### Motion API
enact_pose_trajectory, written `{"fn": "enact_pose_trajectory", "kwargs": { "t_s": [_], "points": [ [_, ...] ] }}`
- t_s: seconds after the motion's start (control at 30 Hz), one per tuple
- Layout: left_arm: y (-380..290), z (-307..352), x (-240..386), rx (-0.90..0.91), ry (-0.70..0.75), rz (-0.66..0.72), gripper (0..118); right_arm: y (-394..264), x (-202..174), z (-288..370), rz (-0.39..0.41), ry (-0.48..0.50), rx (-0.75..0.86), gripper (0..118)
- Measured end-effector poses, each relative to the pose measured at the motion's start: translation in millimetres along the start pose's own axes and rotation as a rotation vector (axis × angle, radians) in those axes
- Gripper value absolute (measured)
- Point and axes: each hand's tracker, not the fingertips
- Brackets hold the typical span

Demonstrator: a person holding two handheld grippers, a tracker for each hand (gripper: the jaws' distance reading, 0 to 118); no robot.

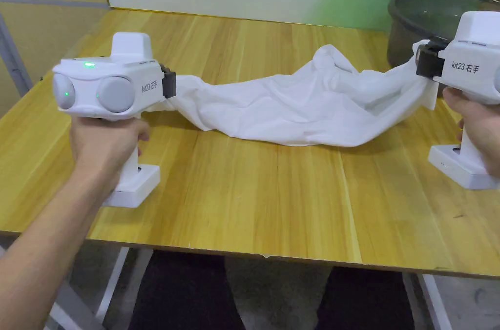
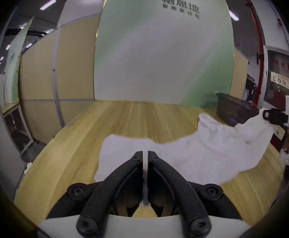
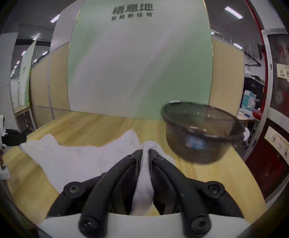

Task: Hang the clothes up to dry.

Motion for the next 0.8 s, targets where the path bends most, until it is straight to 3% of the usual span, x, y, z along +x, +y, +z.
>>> {"fn": "enact_pose_trajectory", "kwargs": {
  "t_s": [0.07, 0.13, 0.27, 0.4, 0.43, 0.47, 0.5, 0.53, 0.57, 0.6, 0.67, 0.7, 0.8],
  "points": [
    [-9, 9, -2, 0.02, 0.038, 0.001, 0, -8, 5, 6, 0.01, -0.005, -0.073, 10],
    [-18, 12, -2, -0.1, 0.03, -0.1, 0, -16, 10, 10, -0.001, 0.027, -0.185, 10],
    [-37, 6, -7, -0.223, 0.041, -0.091, 0, -36, 14, 3, 0.061, 0.034, -0.376, 10],
    [-52, 4, -1, -0.317, 0.031, -0.162, 1, -59, 11, -7, 0.015, 0.04, -0.517, 11],
    [-50, 6, -1, -0.278, 0.061, -0.145, 8, -61, 7, -8, 0.054, 0.016, -0.523, 14],
    [-46, 2, -2, -0.293, 0.08, -0.126, 24, -63, 4, -9, 0.092, 0.007, -0.511, 26],
    [-44, 0, -4, -0.308, 0.074, -0.104, 61, -62, 2, -8, 0.136, 0.004, -0.488, 59],
    [-42, -3, -6, -0.327, 0.055, -0.109, 90, -60, 2, -8, 0.103, -0.002, -0.488, 88],
    [-41, -3, -9, -0.339, 0.047, -0.118, 112, -56, 2, -3, 0.075, -0.037, -0.474, 111],
    [-38, -2, -11, -0.345, 0.038, -0.111, 116, -49, 0, 1, 0.063, -0.052, -0.418, 118],
    [-24, 13, -15, -0.236, -0.004, -0.062, 115, -29, -8, 19, 0.06, -0.022, -0.25, 118],
    [-15, 20, -15, -0.173, -0.024, -0.036, 115, -15, -12, 25, 0.021, -0.01, -0.176, 118],
    [11, 34, -14, 0.007, 0.01, 0.033, 115, 12, -46, 48, -0.036, 0.074, 0.203, 118]
  ]
}}
